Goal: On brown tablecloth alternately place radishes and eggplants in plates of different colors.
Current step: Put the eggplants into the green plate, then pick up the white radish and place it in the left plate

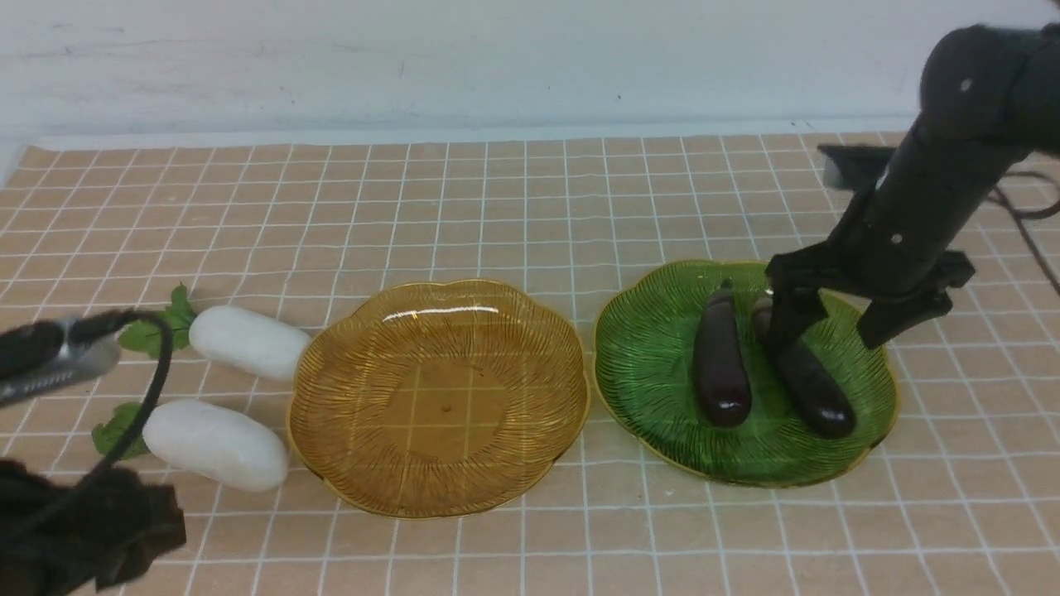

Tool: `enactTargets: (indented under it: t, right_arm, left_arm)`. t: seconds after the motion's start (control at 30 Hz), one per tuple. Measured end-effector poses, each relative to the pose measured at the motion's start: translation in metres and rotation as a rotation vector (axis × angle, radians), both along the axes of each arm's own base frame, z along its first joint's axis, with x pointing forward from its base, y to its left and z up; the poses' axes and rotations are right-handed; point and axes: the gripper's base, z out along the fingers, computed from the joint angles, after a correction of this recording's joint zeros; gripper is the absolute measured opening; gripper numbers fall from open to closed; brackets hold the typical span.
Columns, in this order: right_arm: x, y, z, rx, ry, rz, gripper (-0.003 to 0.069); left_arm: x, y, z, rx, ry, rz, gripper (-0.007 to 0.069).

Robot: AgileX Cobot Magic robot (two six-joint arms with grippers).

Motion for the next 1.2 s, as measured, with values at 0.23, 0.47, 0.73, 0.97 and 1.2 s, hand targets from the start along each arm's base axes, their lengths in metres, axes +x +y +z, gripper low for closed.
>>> enactTargets:
  t: [0.23, 0.47, 0.73, 0.97, 1.2]
  right_arm:
    - [-0.073, -0.011, 0.061, 0.056, -0.094, 0.014, 0.0395]
    - [-0.105, -0.017, 0.067, 0.049, -0.097, 0.057, 0.0221]
    - [-0.105, -0.017, 0.066, 0.051, -0.095, 0.059, 0.019]
    - [-0.105, -0.017, 0.066, 0.052, -0.095, 0.059, 0.019]
    - [-0.105, -0.017, 0.066, 0.054, -0.094, 0.059, 0.019]
  left_arm:
    - [0.068, 0.004, -0.034, -0.033, 0.049, 0.229, 0.0493]
    - [0.117, 0.003, -0.074, -0.097, 0.088, 0.386, 0.0493]
    - [0.144, 0.002, -0.095, -0.122, 0.114, 0.445, 0.0496]
    - [0.151, 0.001, -0.105, -0.118, 0.13, 0.447, 0.0503]
    - [0.152, 0.001, -0.106, -0.107, 0.133, 0.43, 0.047]
